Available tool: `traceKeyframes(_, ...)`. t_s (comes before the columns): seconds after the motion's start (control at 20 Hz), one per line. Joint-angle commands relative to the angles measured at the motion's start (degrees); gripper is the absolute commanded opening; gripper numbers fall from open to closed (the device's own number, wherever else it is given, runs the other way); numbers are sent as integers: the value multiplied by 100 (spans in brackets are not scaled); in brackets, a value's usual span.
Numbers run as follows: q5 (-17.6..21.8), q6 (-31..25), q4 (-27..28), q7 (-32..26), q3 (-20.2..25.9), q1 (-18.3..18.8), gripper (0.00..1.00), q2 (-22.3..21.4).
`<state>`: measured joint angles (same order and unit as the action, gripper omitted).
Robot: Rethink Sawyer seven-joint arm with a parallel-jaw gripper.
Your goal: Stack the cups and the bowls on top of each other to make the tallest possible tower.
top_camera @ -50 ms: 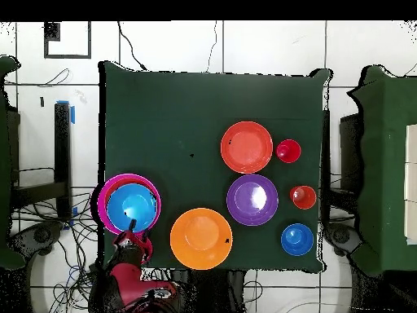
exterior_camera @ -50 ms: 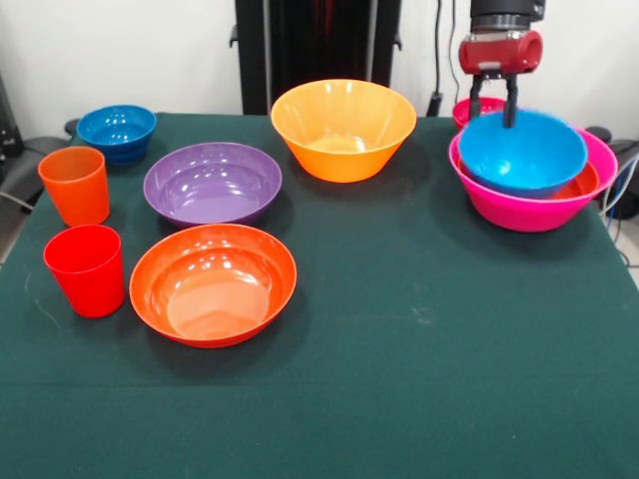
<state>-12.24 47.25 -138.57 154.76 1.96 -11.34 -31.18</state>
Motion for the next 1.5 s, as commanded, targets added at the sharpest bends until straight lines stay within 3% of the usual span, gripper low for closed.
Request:
traceKeyframes(0.05,13,178,842,1342,642,-2,100,489)
traceKeyframes(0.5,340,220,825,1251,724,199,100,478)
traceKeyframes(0.95,689,-413,689,551,557,396,100,172)
traceKeyframes(1.3,1830,-1164,243,-312,-32,1313,100,-571)
traceKeyframes(1.5,2593,-2205,102,-827,-222,1950,100,-1477)
